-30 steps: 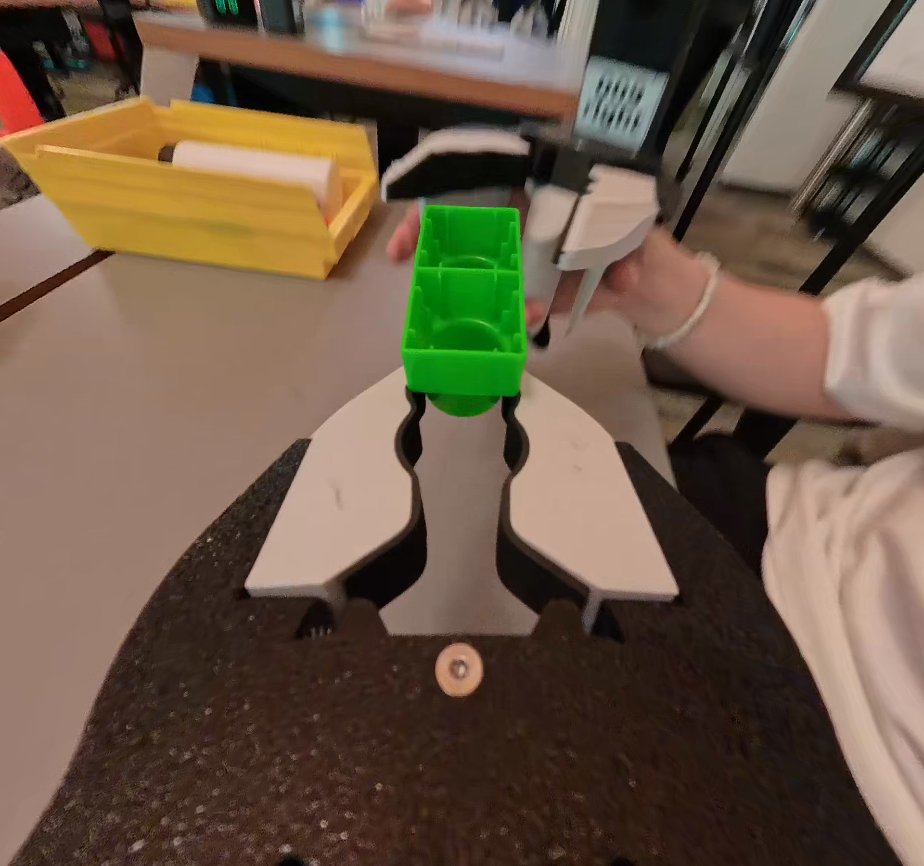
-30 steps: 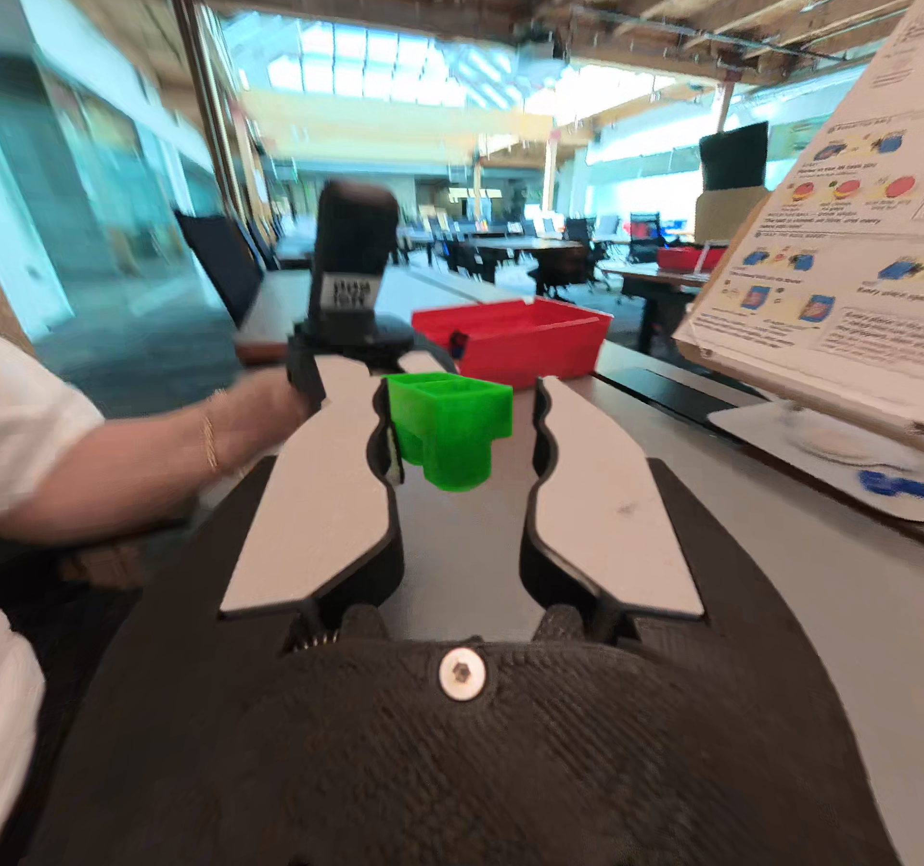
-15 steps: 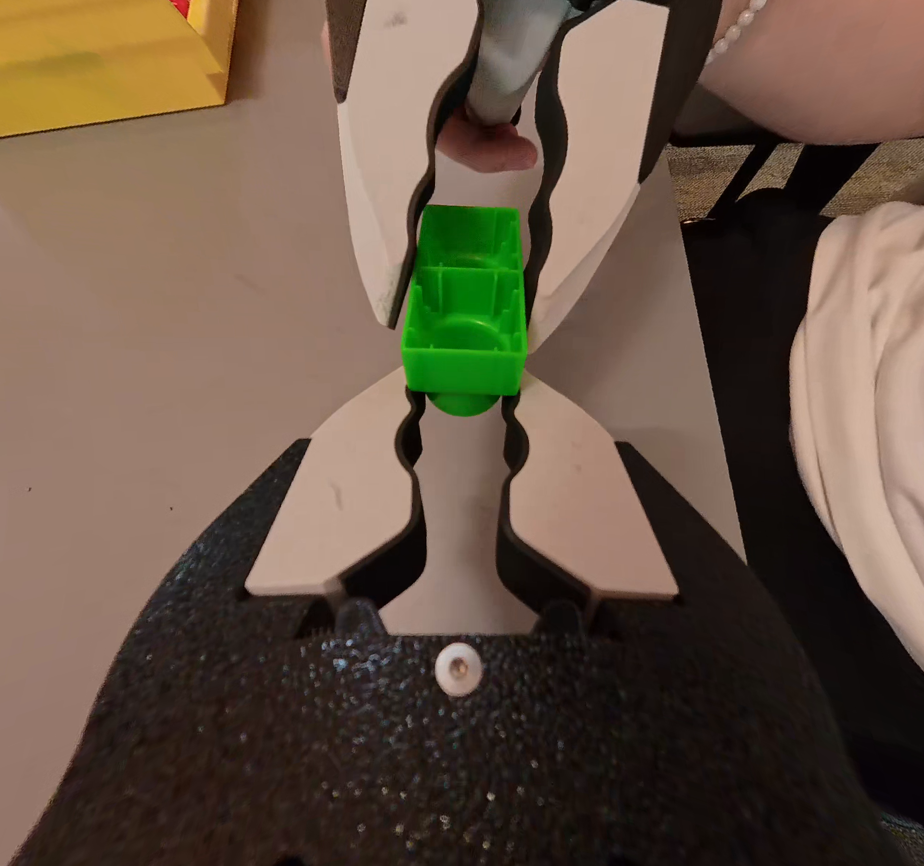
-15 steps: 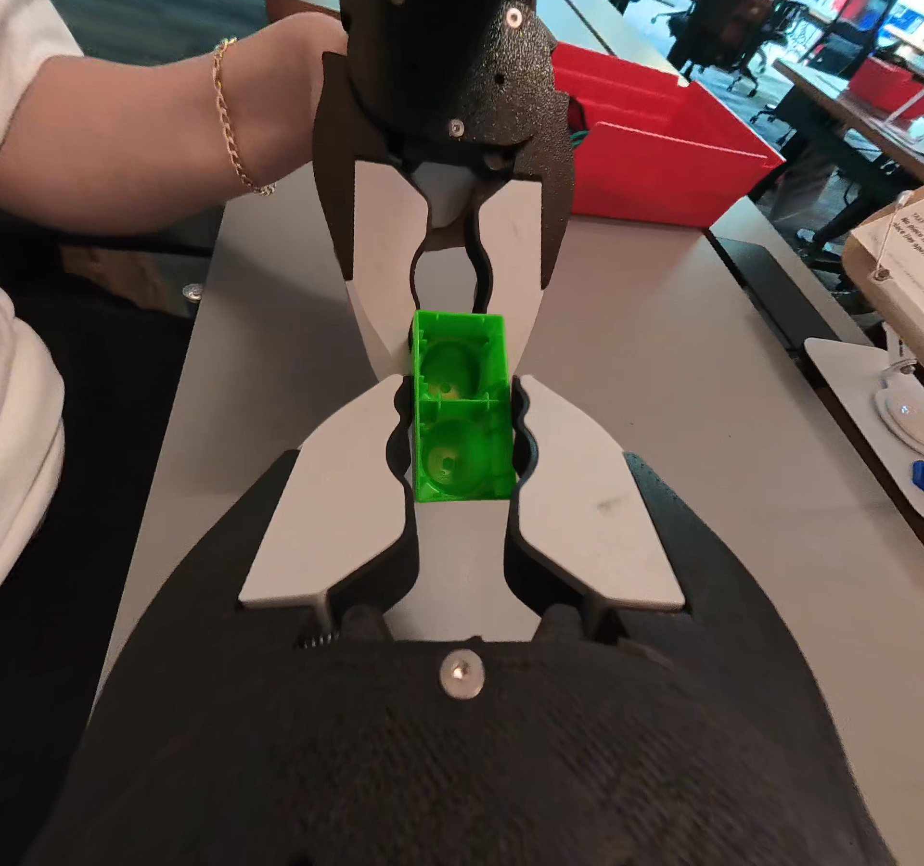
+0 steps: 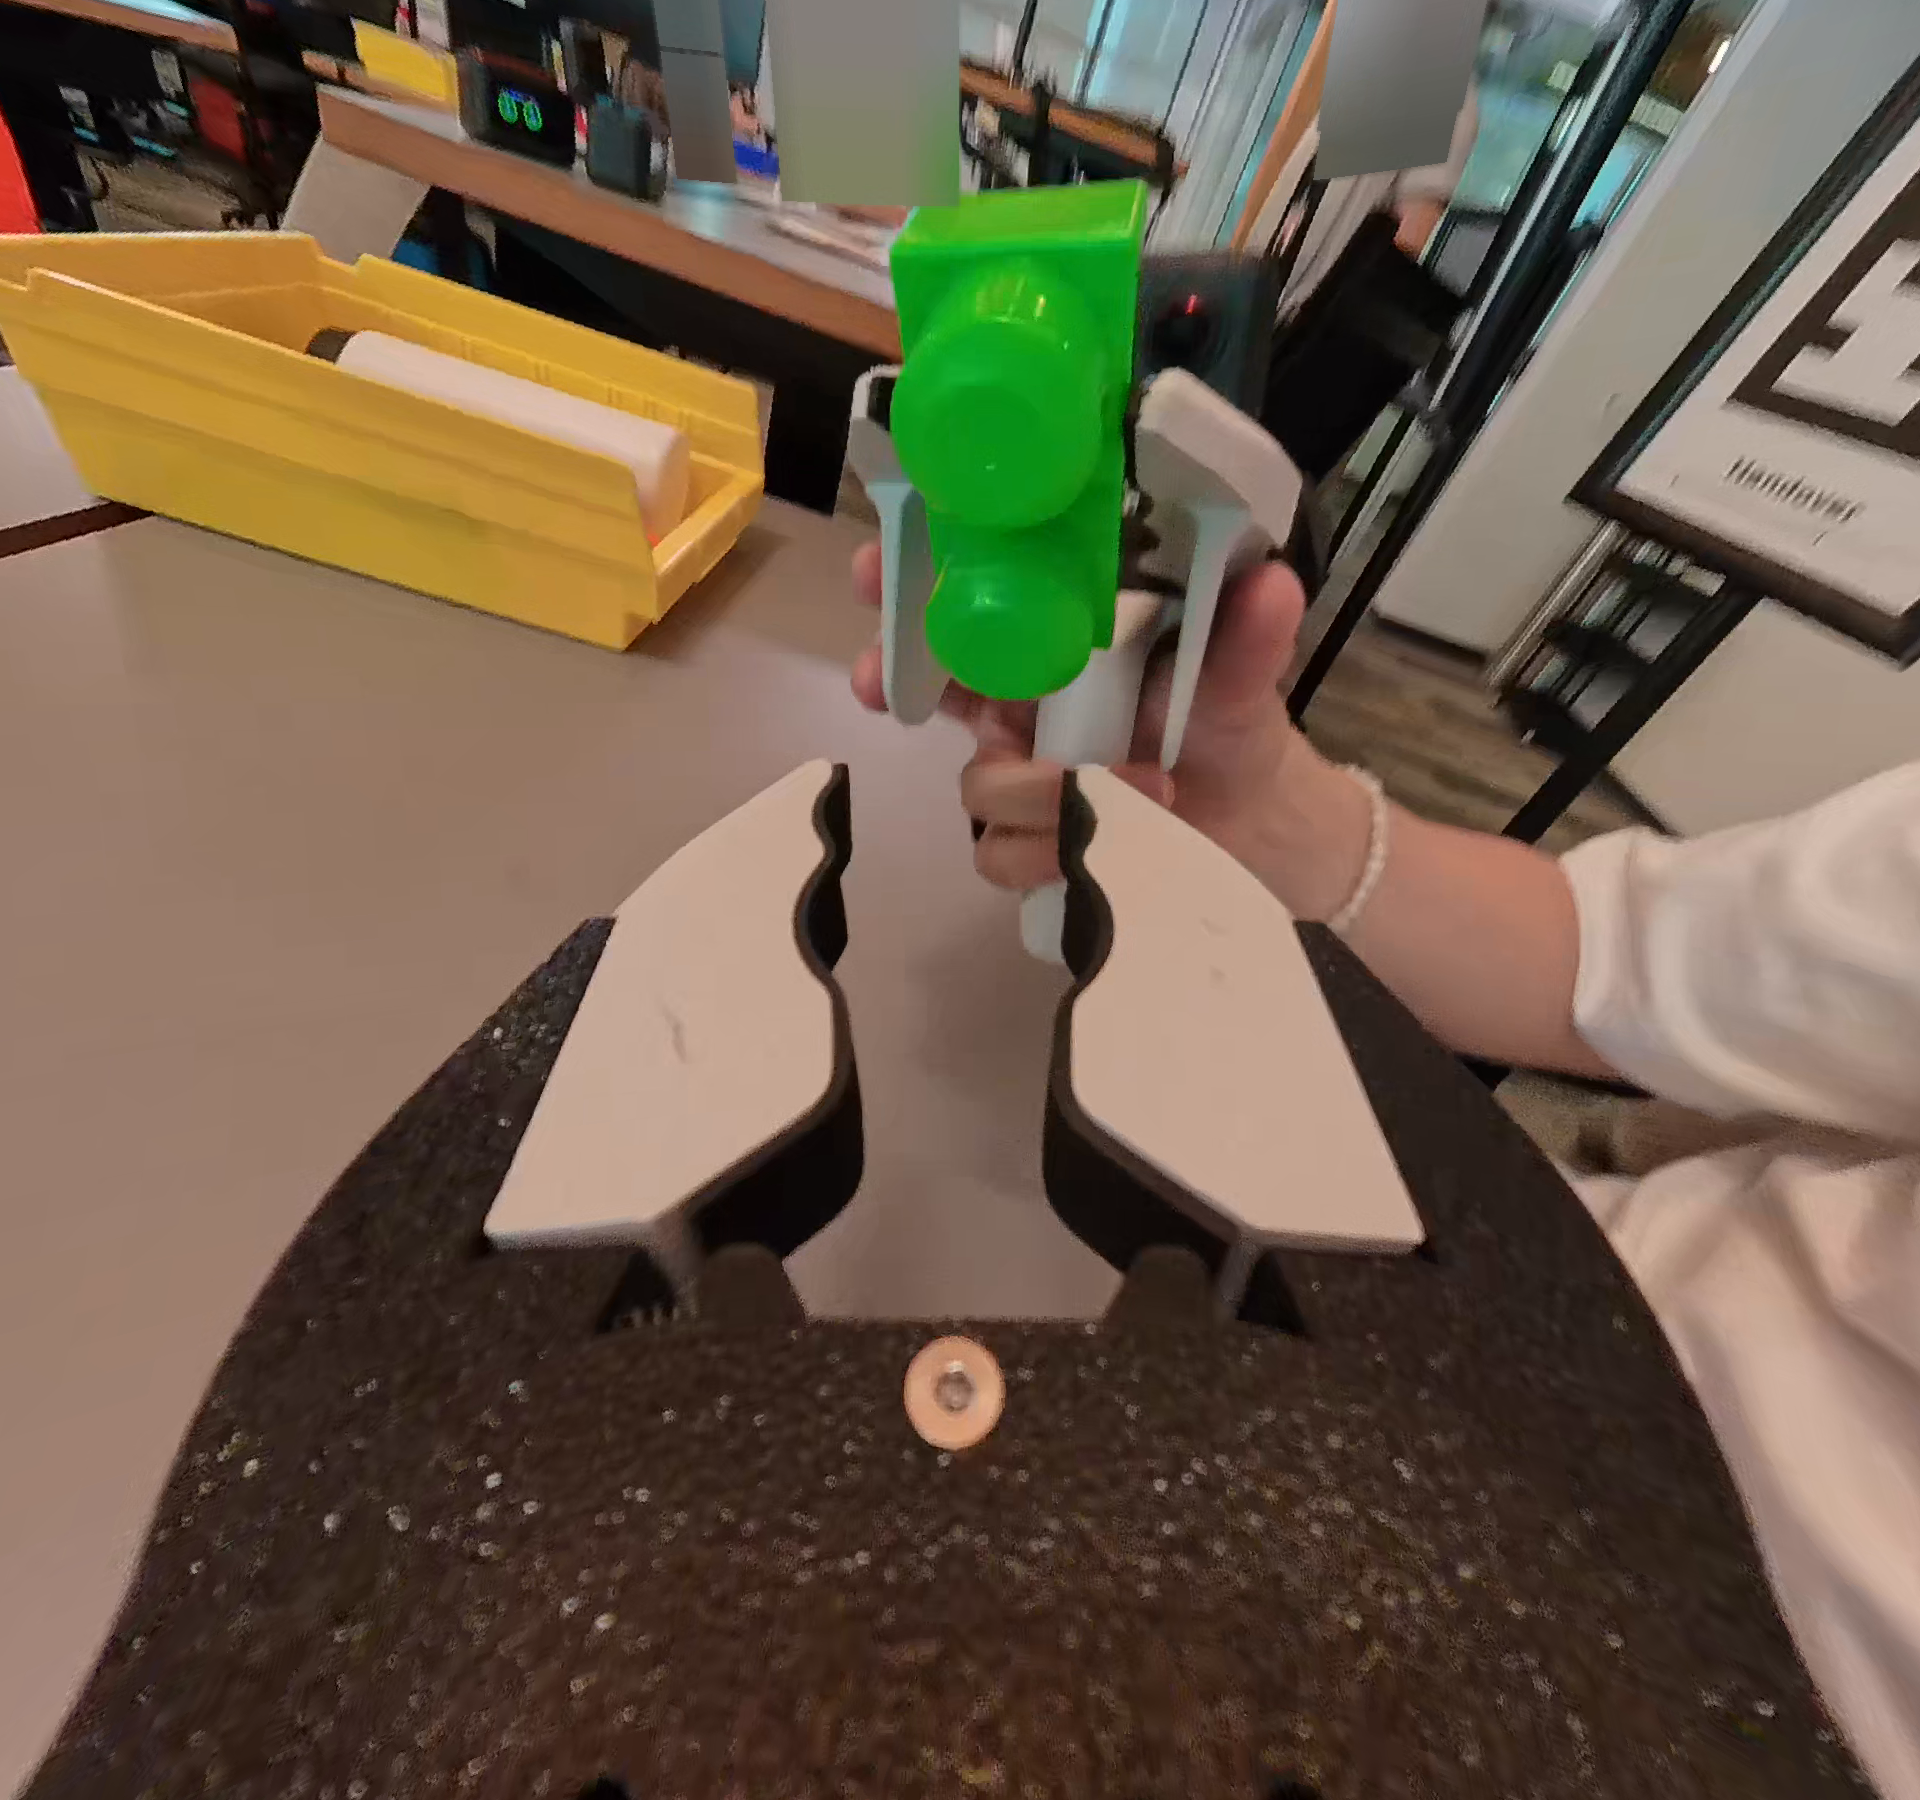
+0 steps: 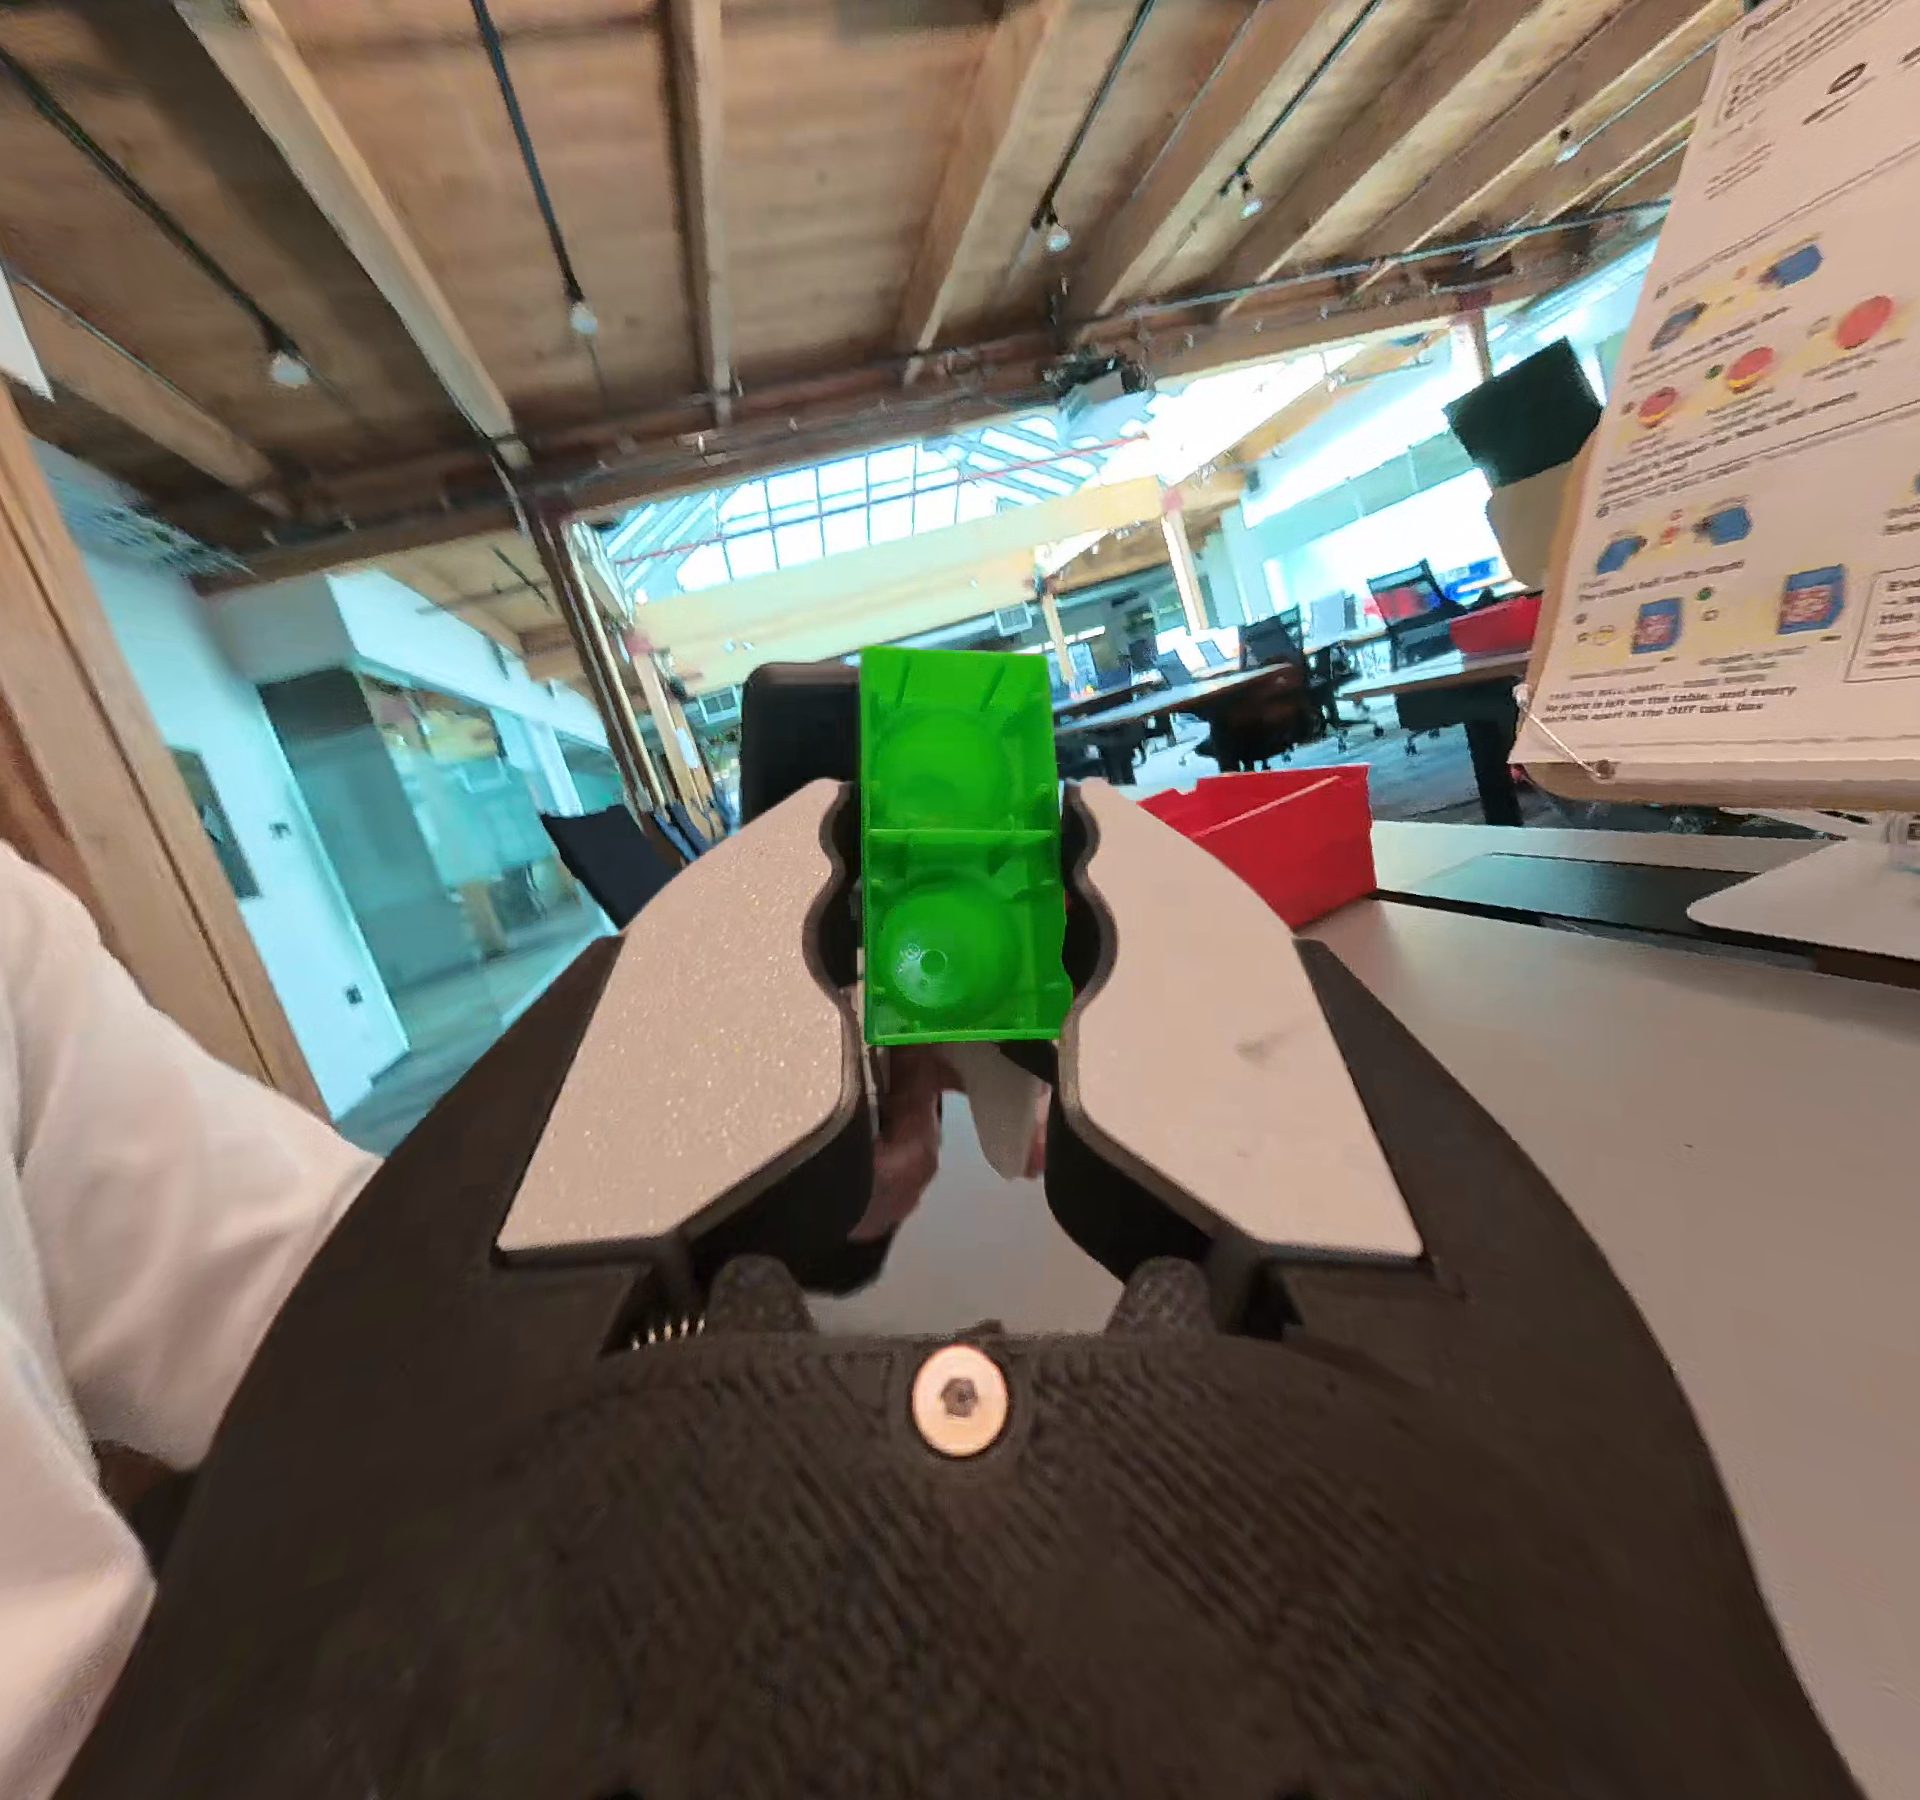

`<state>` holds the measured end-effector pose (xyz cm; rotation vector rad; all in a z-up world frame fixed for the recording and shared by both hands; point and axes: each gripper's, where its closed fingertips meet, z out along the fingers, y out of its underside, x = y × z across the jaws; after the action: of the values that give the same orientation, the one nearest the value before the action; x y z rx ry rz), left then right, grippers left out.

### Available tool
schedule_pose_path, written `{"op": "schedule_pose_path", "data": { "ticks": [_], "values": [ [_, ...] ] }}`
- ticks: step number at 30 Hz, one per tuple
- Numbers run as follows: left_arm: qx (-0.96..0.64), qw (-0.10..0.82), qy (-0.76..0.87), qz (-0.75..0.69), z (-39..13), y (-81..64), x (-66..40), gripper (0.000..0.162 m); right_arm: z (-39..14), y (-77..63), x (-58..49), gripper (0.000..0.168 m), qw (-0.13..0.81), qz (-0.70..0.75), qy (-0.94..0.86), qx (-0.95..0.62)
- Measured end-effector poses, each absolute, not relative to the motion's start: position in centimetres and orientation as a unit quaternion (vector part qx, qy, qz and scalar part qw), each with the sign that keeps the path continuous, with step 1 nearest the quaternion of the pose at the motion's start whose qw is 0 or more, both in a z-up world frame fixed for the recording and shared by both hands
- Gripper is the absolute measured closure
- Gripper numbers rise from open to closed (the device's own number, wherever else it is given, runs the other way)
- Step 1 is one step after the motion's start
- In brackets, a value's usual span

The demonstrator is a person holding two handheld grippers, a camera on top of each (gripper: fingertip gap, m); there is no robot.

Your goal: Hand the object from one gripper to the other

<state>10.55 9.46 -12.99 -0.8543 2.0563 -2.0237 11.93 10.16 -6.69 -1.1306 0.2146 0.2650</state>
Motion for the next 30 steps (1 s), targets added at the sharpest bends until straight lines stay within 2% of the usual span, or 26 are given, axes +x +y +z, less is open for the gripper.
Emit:
{"op": "schedule_pose_path", "data": {
  "ticks": [4, 6, 13, 16, 20, 23, 24, 25, 27, 30],
  "values": [
    [-0.292, 0.029, 0.634, -0.716, -11.9, 8.9, 10.6, 0.124, -7.2, 10.6, 12.1, 0.132, 0.831, 0.139, 0.117, -0.525],
    [-0.293, 0.023, 0.616, -0.731, -11.5, 8.8, 10.6, 0.132, -7.7, 11.0, 11.9, 0.132, 0.826, 0.141, 0.115, -0.533],
    [-0.279, 0.063, 0.66, -0.694, -12.1, 9.6, 10.6, 0.134, -8.3, 11.1, 11.5, 0.13, 0.8, 0.141, 0.093, -0.576],
    [-0.272, 0.076, 0.742, -0.608, -14.4, 10.8, 9.9, 0.134, -9.3, 10.8, 10.4, 0.115, 0.76, 0.066, 0.014, -0.647],
    [-0.213, 0.098, 0.835, -0.499, -16.8, 12.1, 7.8, 0.134, -12.7, 11.1, 9.0, 0.102, 0.648, -0.041, -0.088, -0.756],
    [-0.187, 0.097, 0.867, -0.452, -17.9, 12.0, 6.9, 0.134, -14.1, 12.0, 7.6, 0.106, 0.625, -0.029, -0.118, -0.771],
    [-0.181, 0.1, 0.873, -0.442, -18.3, 12.0, 6.8, 0.134, -14.5, 12.2, 7.3, 0.114, 0.621, -0.026, -0.122, -0.774],
    [-0.18, 0.105, 0.879, -0.429, -18.6, 12.0, 6.9, 0.134, -15.0, 12.4, 7.2, 0.129, 0.613, -0.024, -0.13, -0.779],
    [-0.185, 0.125, 0.882, -0.415, -18.9, 12.4, 7.4, 0.134, -15.6, 12.5, 7.7, 0.13, 0.598, -0.039, -0.132, -0.79],
    [-0.194, 0.148, 0.851, -0.465, -17.3, 12.2, 8.3, 0.134, -14.0, 12.3, 8.4, 0.13, 0.638, -0.052, -0.119, -0.759]
  ]
}}
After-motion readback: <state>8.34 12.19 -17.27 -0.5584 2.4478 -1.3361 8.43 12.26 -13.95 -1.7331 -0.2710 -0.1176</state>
